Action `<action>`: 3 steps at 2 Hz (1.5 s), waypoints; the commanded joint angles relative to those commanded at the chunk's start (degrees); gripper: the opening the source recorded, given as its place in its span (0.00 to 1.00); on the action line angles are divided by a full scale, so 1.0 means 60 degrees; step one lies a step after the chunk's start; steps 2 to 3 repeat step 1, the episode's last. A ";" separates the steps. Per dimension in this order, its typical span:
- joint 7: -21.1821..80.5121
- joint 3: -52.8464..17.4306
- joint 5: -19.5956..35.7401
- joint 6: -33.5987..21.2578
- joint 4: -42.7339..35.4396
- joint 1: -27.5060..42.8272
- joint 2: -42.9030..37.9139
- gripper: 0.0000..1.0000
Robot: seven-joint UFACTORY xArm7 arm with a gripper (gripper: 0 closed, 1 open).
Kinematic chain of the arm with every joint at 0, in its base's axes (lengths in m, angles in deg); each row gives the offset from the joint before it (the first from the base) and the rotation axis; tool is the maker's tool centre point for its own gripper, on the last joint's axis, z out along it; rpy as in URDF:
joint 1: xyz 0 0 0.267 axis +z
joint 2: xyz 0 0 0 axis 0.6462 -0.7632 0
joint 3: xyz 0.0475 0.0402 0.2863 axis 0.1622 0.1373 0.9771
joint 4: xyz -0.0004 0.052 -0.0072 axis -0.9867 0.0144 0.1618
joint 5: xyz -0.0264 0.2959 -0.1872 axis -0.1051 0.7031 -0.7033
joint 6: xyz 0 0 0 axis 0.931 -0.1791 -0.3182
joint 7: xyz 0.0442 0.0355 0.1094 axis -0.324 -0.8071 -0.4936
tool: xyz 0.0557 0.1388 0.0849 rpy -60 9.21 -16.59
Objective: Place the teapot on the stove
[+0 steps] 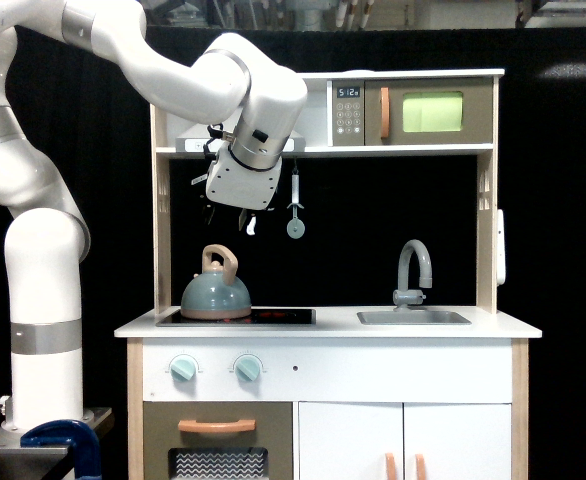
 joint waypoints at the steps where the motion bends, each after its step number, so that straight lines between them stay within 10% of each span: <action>1: 0.0059 -0.0476 -0.0209 -0.0592 -0.0801 0.0060 -0.0365 1.00; 3: 0.0059 -0.0476 -0.0209 -0.0592 -0.0801 0.0060 -0.0365 1.00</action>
